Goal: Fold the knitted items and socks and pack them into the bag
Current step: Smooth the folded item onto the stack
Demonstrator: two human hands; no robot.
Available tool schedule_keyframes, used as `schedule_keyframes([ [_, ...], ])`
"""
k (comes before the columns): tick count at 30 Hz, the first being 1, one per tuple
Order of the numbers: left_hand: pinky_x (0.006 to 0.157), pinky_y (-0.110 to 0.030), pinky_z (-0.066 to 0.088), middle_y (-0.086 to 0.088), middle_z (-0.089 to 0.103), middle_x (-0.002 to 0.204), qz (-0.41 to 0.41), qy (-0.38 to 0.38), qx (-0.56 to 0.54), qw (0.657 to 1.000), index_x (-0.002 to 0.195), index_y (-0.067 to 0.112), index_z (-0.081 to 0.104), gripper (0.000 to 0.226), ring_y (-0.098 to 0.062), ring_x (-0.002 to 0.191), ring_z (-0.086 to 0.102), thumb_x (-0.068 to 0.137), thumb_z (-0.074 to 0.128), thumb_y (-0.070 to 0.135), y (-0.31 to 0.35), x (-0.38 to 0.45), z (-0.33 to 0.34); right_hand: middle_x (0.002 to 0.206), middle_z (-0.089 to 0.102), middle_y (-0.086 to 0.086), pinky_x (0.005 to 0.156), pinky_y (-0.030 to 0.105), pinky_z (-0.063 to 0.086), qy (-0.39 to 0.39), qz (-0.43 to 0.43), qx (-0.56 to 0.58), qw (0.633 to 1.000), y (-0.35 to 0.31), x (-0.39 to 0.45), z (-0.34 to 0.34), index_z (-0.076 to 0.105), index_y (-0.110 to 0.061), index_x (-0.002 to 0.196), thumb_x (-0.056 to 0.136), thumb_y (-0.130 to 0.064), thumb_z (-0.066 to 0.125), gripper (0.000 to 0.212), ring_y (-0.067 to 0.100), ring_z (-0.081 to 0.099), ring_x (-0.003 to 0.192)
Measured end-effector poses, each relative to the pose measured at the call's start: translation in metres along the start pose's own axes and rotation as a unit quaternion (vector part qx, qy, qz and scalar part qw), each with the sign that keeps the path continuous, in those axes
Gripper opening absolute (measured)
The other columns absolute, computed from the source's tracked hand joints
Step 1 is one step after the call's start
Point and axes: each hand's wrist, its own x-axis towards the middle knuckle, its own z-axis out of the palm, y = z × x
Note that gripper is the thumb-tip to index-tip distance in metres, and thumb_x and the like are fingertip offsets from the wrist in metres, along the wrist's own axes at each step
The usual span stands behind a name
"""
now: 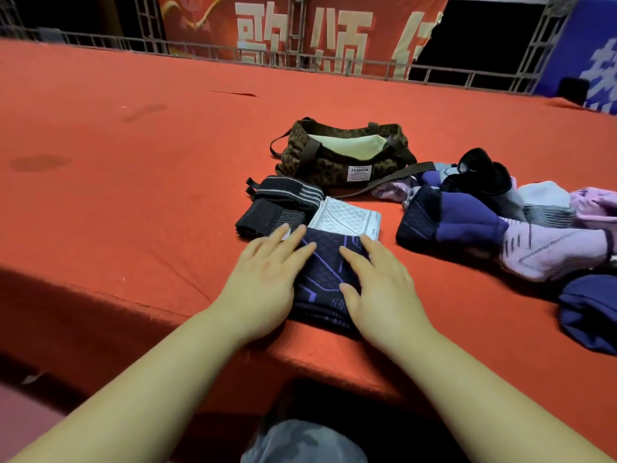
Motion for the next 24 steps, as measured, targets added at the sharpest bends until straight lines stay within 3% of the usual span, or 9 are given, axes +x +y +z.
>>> schedule_keyframes([
  [2,0.115,-0.043,0.013,-0.005,0.025,0.155,0.015,-0.112,0.018,0.993,0.147,0.014,0.031,0.077,-0.025,0.144,0.022,0.074,0.01,0.028,-0.003,0.006,-0.005,0.16,-0.005,0.0,0.117,0.033,-0.003,-0.062,-0.05,-0.031,0.996,0.003,0.005,-0.002,0.015,-0.026,0.151,0.099,-0.031,0.038,0.056,0.016,-0.007,0.146],
  [4,0.117,-0.04,-0.006,0.007,0.002,0.16,-0.023,-0.201,-0.011,0.979,0.152,0.023,0.008,0.077,-0.015,0.147,-0.003,0.075,0.005,0.032,-0.013,0.009,-0.004,0.159,-0.008,-0.001,0.117,0.034,-0.005,-0.121,-0.058,-0.031,0.99,0.01,0.007,-0.003,0.01,-0.025,0.151,0.102,-0.034,0.028,0.054,0.013,-0.01,0.146],
  [9,0.117,-0.037,-0.01,0.012,-0.009,0.158,-0.038,-0.256,-0.062,0.964,0.151,0.028,-0.003,0.064,-0.01,0.146,-0.01,0.089,0.002,0.041,-0.019,0.008,-0.007,0.159,-0.011,-0.005,0.119,0.032,-0.004,-0.162,-0.058,-0.007,0.985,0.021,0.006,0.003,0.002,-0.026,0.152,0.102,-0.042,0.02,0.055,0.008,-0.012,0.145],
  [12,0.118,-0.04,-0.01,0.009,-0.01,0.158,-0.024,-0.276,0.014,0.961,0.151,0.026,-0.006,0.056,-0.014,0.146,-0.012,0.098,0.007,0.04,-0.015,0.01,-0.012,0.159,-0.009,-0.006,0.119,0.033,-0.003,-0.152,-0.06,0.011,0.986,0.022,0.003,0.004,0.005,-0.028,0.152,0.101,-0.044,0.021,0.056,0.007,-0.01,0.145],
  [16,0.117,-0.045,-0.007,0.001,0.001,0.16,0.015,-0.219,0.12,0.968,0.152,0.021,0.007,0.059,-0.023,0.147,-0.006,0.096,0.023,0.03,0.009,0.024,-0.03,0.159,0.007,-0.007,0.118,0.029,0.003,-0.083,-0.056,0.046,0.994,0.036,-0.008,0.0,0.019,-0.031,0.149,0.096,-0.056,0.026,0.059,0.008,0.004,0.145],
  [20,0.115,-0.042,0.018,-0.009,0.035,0.151,0.094,-0.04,-0.017,0.995,0.139,0.017,0.046,0.069,-0.029,0.14,0.03,0.073,0.026,0.027,0.061,0.031,-0.041,0.153,0.031,0.001,0.117,0.034,0.017,0.012,-0.026,0.032,0.999,0.08,-0.027,-0.007,0.038,-0.025,0.143,0.082,-0.062,0.02,0.073,0.018,0.027,0.141],
  [24,0.112,-0.016,0.006,0.002,0.024,0.156,0.09,-0.072,-0.208,0.971,0.143,0.024,0.038,0.053,-0.01,0.142,0.02,0.09,0.04,0.024,0.123,0.038,-0.025,0.133,0.054,0.01,0.107,0.045,0.033,0.134,0.002,-0.038,0.99,0.14,-0.052,-0.025,0.06,-0.015,0.124,0.083,-0.046,0.04,0.055,0.029,0.051,0.122],
])
